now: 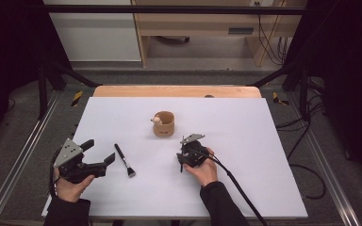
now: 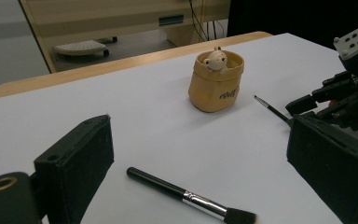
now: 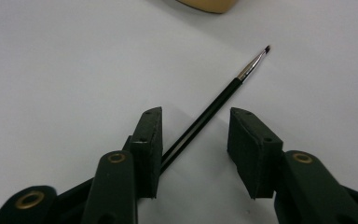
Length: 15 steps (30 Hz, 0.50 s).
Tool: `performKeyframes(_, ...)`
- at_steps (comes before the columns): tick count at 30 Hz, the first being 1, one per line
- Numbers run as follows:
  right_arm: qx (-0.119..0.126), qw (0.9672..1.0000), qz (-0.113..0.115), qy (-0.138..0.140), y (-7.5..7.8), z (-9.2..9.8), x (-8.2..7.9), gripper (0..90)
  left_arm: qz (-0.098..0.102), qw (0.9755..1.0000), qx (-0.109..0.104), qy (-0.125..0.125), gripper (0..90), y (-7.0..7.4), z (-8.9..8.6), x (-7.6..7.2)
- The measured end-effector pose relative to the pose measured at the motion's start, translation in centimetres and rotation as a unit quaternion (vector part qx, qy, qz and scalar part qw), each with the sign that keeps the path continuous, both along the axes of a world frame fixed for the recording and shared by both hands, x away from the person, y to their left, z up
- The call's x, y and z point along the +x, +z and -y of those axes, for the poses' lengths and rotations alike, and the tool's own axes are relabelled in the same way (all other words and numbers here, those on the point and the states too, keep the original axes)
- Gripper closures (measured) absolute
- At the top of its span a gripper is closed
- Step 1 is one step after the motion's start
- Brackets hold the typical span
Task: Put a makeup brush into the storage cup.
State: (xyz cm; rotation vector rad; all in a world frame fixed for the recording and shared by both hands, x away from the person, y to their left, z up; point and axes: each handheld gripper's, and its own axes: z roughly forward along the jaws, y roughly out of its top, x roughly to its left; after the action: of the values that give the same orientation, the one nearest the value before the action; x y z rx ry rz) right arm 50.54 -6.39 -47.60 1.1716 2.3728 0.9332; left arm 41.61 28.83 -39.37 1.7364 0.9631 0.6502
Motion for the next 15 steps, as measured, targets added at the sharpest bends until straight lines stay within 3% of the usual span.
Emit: performKeyframes(15,-0.011,0.9998,-0.014,0.002,0.38,0.38,-0.04,74.4,0.002,1.0000,0.000,0.000,6.6,0.06,0.00,-0.07)
